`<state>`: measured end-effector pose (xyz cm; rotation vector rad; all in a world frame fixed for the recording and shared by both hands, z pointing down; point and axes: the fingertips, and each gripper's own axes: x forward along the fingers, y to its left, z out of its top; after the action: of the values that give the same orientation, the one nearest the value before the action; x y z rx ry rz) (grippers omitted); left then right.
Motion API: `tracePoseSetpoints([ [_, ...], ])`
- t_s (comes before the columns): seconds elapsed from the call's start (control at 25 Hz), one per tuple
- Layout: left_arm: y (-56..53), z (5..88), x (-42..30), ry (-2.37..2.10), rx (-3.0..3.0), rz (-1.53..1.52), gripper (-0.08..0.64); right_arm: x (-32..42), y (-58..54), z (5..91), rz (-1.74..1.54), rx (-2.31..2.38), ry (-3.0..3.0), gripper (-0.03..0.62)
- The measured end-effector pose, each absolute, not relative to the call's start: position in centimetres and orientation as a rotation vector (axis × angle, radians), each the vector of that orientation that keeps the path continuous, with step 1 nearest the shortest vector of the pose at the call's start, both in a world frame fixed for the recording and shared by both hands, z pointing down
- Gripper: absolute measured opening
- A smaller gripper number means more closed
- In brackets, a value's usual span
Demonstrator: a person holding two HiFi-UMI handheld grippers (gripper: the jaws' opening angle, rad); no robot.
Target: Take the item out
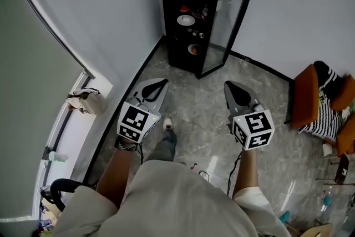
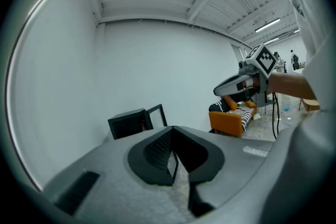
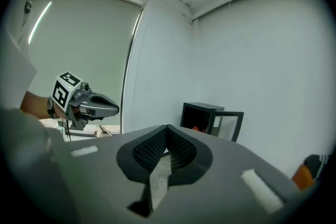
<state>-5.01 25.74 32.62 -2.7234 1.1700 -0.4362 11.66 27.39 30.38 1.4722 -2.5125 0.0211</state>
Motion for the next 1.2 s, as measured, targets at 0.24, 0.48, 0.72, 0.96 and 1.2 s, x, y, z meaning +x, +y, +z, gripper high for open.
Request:
tracePoseSetpoints([
  [0.24,22.3,33.3,-4.8,1.171,-2.734,-0.439,0.003,12.0,23.8,31.1,-0.002,1.480,-2.491,0.007],
  [0.48,17.1,32.8,-5.2,1.174,-2.722,-0.413,0.003,11.2,18.6,30.8,-0.050,1.450,-2.496,0.008],
  [0.72,10.4,33.6,-5.7,1.180,-2.736,-0.421,0.003,10.4,11.9,30.8,-0.049,1.443,-2.519,0.008],
  [0.96,3.1,33.9,-6.1,1.170,-2.769,-0.415,0.003,9.3,5.7,30.5,-0.069,1.447,-2.516,0.008],
  [1.2,-2.7,34.1,-5.6,1.127,-2.786,-0.427,0.003,9.0,0.5,30.6,-0.020,1.439,-2.558,0.008],
])
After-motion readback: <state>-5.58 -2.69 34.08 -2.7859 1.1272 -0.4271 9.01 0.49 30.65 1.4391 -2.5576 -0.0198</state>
